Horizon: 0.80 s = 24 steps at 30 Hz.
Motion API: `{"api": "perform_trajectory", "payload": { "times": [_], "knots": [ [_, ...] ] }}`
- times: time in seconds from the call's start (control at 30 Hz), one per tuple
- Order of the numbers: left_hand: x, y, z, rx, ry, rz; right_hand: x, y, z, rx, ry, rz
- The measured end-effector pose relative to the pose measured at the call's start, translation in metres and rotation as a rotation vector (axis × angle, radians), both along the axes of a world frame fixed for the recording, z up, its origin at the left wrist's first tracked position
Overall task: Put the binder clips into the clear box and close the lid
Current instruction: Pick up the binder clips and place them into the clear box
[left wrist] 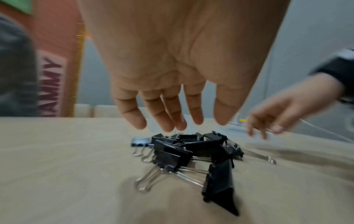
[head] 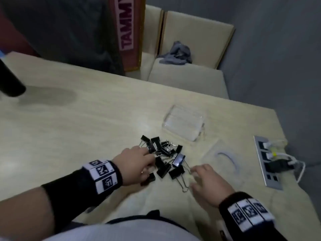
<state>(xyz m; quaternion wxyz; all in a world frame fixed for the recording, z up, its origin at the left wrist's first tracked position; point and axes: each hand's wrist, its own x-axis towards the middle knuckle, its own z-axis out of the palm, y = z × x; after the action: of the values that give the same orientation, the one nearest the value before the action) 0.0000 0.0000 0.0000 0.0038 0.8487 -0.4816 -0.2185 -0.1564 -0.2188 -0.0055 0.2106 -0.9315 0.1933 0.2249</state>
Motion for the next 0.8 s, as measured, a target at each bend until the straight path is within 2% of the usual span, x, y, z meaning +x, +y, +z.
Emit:
{"api": "perform_trajectory", "payload": {
  "times": [0.13, 0.27, 0.43, 0.63, 0.7, 0.8],
  "knots": [
    [0.001, -0.01, -0.016, 0.104, -0.018, -0.166, 0.037, 0.019, -0.012, -0.008, -0.033, 0.036],
    [0.005, -0.007, -0.033, 0.102, -0.056, -0.213, 0.043, 0.031, -0.03, -0.066, -0.06, -0.003],
    [0.019, -0.013, -0.034, 0.03, 0.051, -0.189, 0.046, 0.03, -0.036, -0.143, -0.065, -0.016],
    [0.025, -0.014, -0.033, -0.036, 0.188, -0.101, 0.047, 0.019, -0.032, -0.084, -0.133, -0.075],
    [0.027, -0.011, -0.032, -0.075, 0.188, -0.086, 0.047, 0.015, -0.03, -0.062, -0.169, -0.096],
    [0.029, -0.002, -0.035, 0.0, 0.115, -0.066, 0.051, 0.008, -0.024, -0.003, -0.269, -0.168]
  ]
}}
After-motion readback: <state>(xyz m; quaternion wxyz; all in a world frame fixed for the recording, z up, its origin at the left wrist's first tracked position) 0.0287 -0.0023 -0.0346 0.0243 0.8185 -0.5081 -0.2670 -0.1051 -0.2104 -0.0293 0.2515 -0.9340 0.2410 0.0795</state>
